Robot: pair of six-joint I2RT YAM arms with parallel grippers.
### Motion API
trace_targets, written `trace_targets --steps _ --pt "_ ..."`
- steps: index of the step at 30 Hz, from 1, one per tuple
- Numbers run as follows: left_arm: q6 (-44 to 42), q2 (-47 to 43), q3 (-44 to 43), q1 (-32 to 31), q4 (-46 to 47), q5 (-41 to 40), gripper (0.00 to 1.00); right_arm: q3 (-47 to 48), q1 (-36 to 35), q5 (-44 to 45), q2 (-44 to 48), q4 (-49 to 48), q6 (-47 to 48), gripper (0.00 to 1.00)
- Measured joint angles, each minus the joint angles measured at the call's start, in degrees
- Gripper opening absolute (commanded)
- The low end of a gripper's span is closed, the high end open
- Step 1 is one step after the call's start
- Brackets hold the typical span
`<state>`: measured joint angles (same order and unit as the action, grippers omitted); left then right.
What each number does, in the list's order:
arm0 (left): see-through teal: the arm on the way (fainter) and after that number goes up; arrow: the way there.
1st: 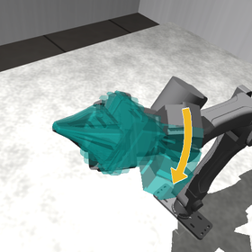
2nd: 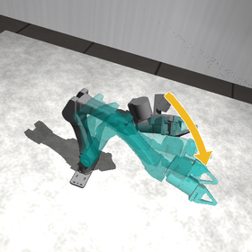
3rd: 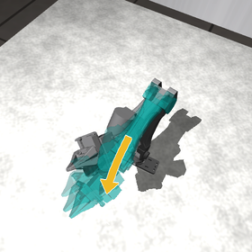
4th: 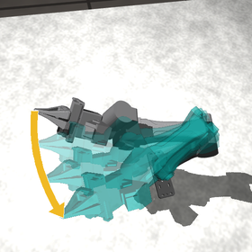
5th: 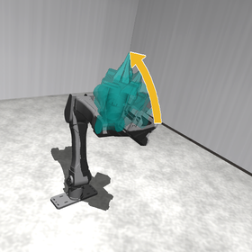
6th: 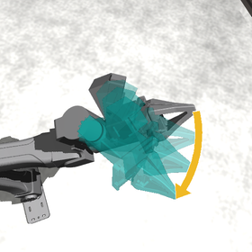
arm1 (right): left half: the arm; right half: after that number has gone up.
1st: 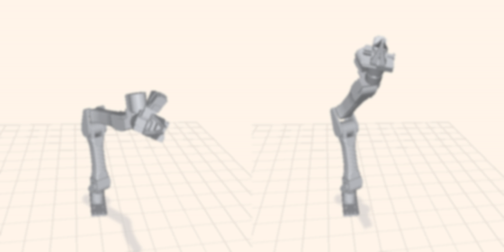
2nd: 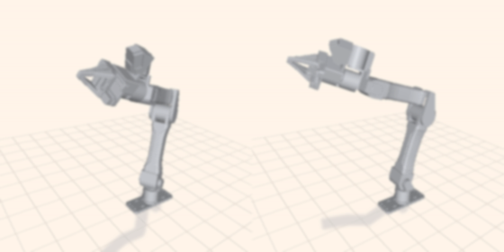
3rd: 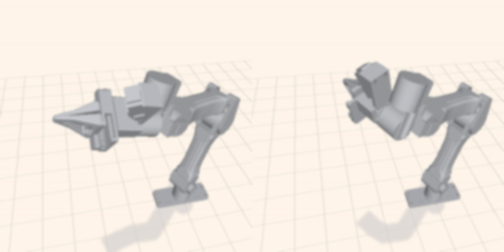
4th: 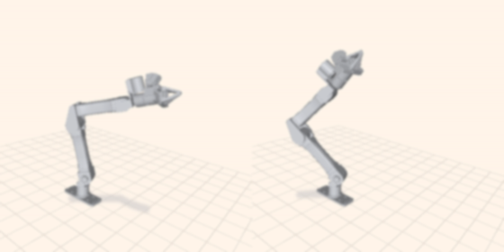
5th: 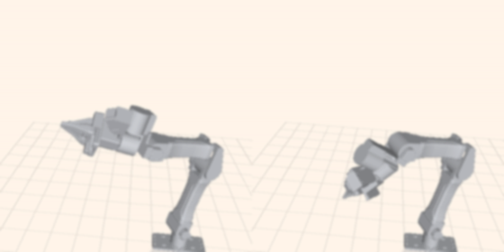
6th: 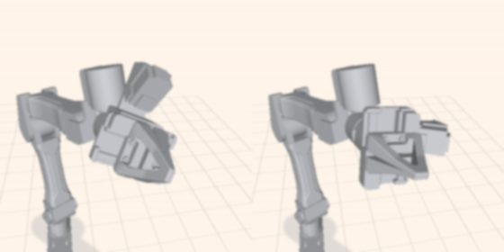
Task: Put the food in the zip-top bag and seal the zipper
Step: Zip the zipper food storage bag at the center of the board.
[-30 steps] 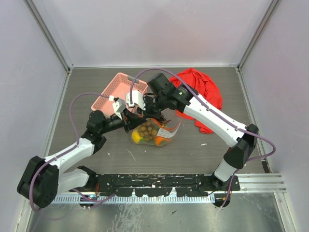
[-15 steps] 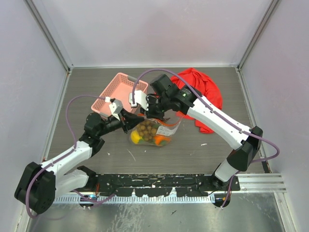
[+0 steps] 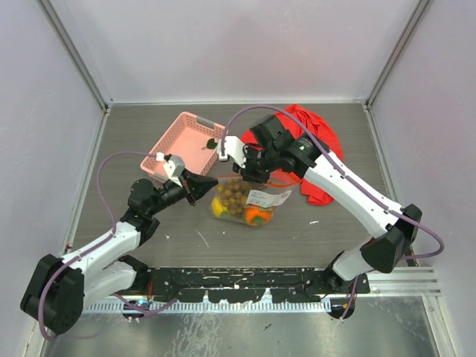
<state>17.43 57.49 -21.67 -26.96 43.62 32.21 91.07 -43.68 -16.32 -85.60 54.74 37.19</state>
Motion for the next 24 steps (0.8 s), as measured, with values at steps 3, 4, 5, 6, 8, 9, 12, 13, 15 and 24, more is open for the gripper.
trace_targets --steps 3,4,5,6,8,9,12,13,15,24 --pt "-0.07 0.00 0.02 0.20 -0.17 0.07 0.23 -0.66 0.46 0.07 0.79 0.52 -0.04 0.01" --pt "-0.20 0.00 0.00 0.39 -0.24 0.15 0.34 -0.66 0.61 0.24 0.85 0.96 -0.02 0.01" --pt "-0.44 0.00 -0.04 0.57 -0.52 0.22 0.41 -0.63 0.70 0.26 0.87 1.14 -0.02 0.01" --pt "-0.52 0.02 -0.20 0.74 -0.90 0.52 0.46 -0.63 0.81 0.28 0.87 1.22 -0.02 0.01" --pt "-0.55 0.44 -1.01 0.85 -1.33 1.75 0.54 -0.63 0.87 0.26 0.87 1.33 0.00 0.01" --pt "-0.70 0.87 -1.66 0.90 -1.53 2.45 0.56 -0.63 0.96 0.24 0.87 1.46 0.04 0.01" --pt "-1.29 3.06 -4.13 0.90 -1.68 4.35 0.63 -0.63 1.05 0.17 0.87 1.64 0.20 0.01" --pt "-1.53 4.07 -5.11 0.90 -1.68 5.20 0.64 -0.63 1.05 0.15 0.87 1.68 0.22 0.01" --pt "-1.84 6.45 -7.17 0.90 -1.68 6.88 0.67 -0.63 1.05 -0.02 0.87 1.75 0.31 0.01" --pt "-1.33 17.62 -14.80 0.83 -1.42 16.31 0.58 -0.63 1.05 -1.16 0.87 1.90 0.98 0.01"
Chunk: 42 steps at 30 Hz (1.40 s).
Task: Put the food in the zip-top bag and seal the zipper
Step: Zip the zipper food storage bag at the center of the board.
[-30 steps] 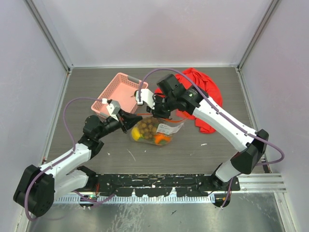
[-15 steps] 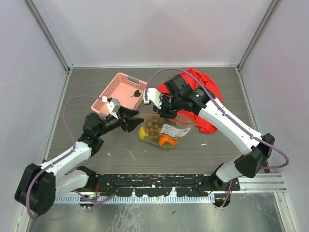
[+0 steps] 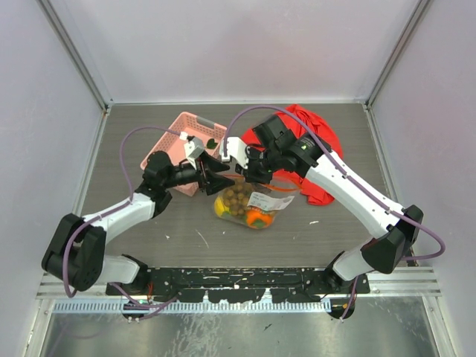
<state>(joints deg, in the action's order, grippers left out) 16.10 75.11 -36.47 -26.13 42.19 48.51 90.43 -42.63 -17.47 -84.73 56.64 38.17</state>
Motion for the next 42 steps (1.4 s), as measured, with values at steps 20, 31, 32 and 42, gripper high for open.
trace_targets --steps 20,31,32,42 --pt "0.90 -7.93 3.10 -1.51 -4.20 -8.28 0.00 -4.72 0.28 2.21 4.52 -3.23 -1.09 0.01" --pt "1.38 -9.25 5.97 0.33 -6.14 -16.72 0.00 -10.36 2.54 4.39 8.85 -3.45 -3.80 0.01" --pt "1.46 -9.25 6.14 0.59 -6.29 -17.07 0.00 -10.91 2.75 4.44 9.20 -3.45 -3.98 0.01" --pt "1.27 -9.97 6.25 1.20 -8.02 -17.68 0.24 -12.35 3.37 4.76 10.49 -2.99 -4.66 0.01"
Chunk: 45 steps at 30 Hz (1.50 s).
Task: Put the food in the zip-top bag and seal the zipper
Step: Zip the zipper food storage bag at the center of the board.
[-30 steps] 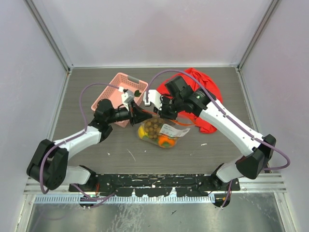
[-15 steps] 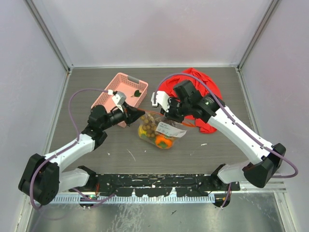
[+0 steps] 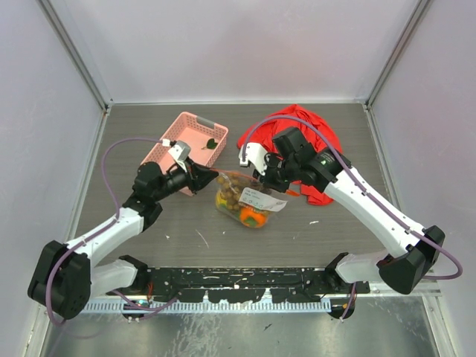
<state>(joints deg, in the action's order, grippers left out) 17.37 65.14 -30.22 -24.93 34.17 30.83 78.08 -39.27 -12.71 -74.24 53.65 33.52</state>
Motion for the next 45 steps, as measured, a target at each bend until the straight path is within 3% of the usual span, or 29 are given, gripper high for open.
trace_targets --steps 3,6,16,28,34,38,42,45 --pt "-0.98 -1.92 -0.90 0.50 -4.31 -0.31 0.43 0.15 0.11 0.07 -0.04 0.94 0.24 0.01" --pt "-2.19 -4.57 -2.27 0.61 -7.61 -0.57 0.51 0.90 0.13 -0.02 -0.44 1.66 0.50 0.01" --pt "-9.70 -5.35 -9.90 -3.41 -16.33 1.51 0.63 2.91 0.13 -1.75 -1.53 1.84 2.64 0.01" --pt "-23.56 2.08 -17.62 -7.54 -27.32 7.26 0.62 2.91 0.13 -4.55 -1.51 -0.02 4.74 0.01" --pt "-27.93 4.92 -21.44 -8.26 -30.18 9.70 0.47 2.91 0.13 -5.42 -1.51 -0.20 4.76 0.01" --pt "-29.44 7.28 -22.51 -9.16 -31.61 11.19 0.27 2.91 0.13 -5.95 -1.51 -0.57 4.74 0.01" --pt "-30.36 9.90 -23.26 -9.53 -32.28 12.24 0.01 2.69 0.13 -6.05 -1.51 -0.59 4.72 0.01" --pt "-30.32 10.49 -23.26 -9.57 -32.68 12.61 0.00 2.19 0.13 -5.99 -1.51 -0.87 4.70 0.01"
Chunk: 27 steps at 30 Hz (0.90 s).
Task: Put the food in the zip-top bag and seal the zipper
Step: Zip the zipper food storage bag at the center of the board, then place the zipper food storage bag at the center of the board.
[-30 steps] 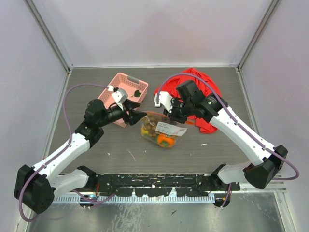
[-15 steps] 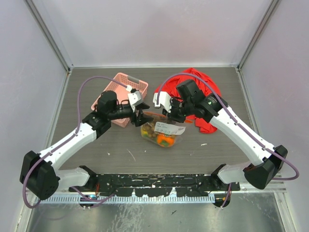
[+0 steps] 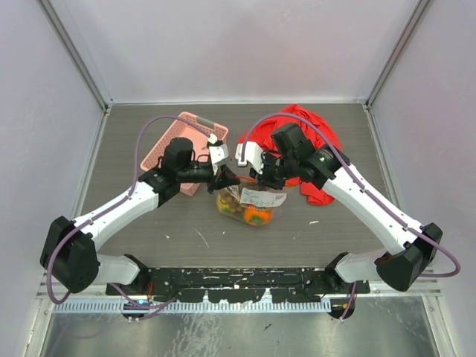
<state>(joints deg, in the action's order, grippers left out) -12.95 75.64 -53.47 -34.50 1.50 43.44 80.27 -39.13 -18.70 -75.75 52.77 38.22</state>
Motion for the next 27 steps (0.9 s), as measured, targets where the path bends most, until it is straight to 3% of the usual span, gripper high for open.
trace_targets --steps 13,27 --pt "2.89 -2.89 0.04 0.44 -1.81 -8.35 0.00 -4.28 0.22 4.37 3.52 -3.41 -2.89 0.01" --pt "8.28 -2.91 1.36 4.28 -0.87 -12.11 0.00 -11.52 4.00 12.24 10.71 -5.05 -8.59 0.01"
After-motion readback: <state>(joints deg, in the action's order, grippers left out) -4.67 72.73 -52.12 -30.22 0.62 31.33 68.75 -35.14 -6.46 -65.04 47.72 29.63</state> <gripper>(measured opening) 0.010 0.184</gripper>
